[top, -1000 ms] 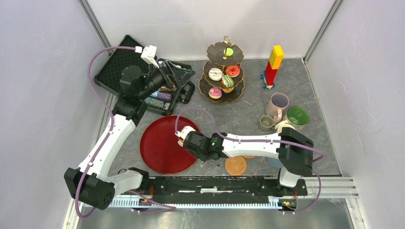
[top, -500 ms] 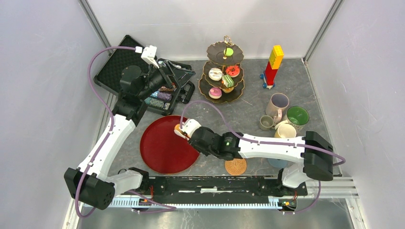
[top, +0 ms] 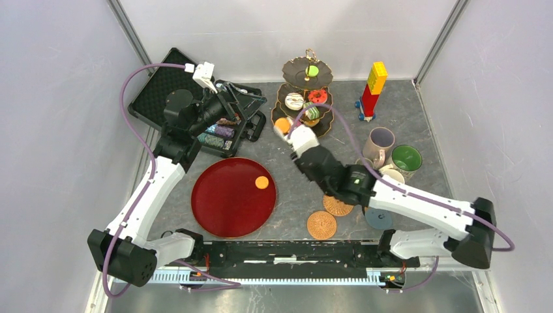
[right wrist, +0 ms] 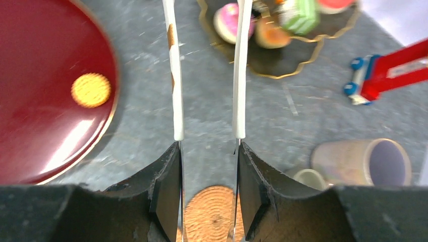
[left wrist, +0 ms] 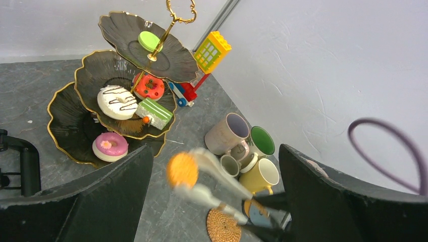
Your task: Serve the afternoon tea
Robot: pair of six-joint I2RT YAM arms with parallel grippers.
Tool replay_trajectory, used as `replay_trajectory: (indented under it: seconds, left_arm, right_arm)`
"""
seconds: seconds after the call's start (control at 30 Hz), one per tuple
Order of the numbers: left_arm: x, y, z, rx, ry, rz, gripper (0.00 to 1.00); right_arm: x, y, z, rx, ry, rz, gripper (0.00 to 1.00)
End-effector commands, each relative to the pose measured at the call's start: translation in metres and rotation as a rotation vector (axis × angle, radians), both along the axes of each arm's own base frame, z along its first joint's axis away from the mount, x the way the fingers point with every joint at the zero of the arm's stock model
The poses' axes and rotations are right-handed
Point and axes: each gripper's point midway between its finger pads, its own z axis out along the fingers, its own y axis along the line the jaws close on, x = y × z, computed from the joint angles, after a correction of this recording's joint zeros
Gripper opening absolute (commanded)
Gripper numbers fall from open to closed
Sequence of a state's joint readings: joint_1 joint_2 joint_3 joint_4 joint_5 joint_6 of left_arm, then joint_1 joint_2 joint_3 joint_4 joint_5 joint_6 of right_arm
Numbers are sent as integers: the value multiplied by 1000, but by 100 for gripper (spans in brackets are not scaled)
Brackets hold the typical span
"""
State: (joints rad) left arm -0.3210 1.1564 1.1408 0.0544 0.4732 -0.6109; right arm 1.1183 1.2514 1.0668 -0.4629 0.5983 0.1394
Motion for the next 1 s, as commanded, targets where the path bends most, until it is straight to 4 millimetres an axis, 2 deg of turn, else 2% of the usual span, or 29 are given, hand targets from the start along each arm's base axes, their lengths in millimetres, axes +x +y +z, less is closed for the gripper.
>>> replay_trajectory:
  seconds: [0.0,0.1,0.17,0.3,0.43,0.73,0.87,0.97]
  left_arm:
    - [-2,-1,13,-10,-39,-2,100]
    - [-3,-2,15,-16,-38,-10,100]
    - [-3,-1,16,-13,-46,-5,100]
    - [1,-1,10,-4,-36,4,100]
    - [2,-2,8,-3,-28,-2,100]
    - [4,-1,5,3,-24,5,100]
    - [4,-2,5,3,-21,0,100]
    - [3,-1,7,2,-28,1,100]
  right_arm:
    - [28,-44,63,61,-151,-118,20]
    - [48,-64,88,70,-206,-163,24]
    - [62,-69,107,69,-215,-180,23]
    - [85,-59,140,72,-236,-164,23]
    - [113,-51,156,59,-222,-159,22]
    - [177,-35,152,105,-127,-153,23]
    - [189,-28,139,107,-73,-131,24]
    - [193,-30,126,87,-57,-151,27]
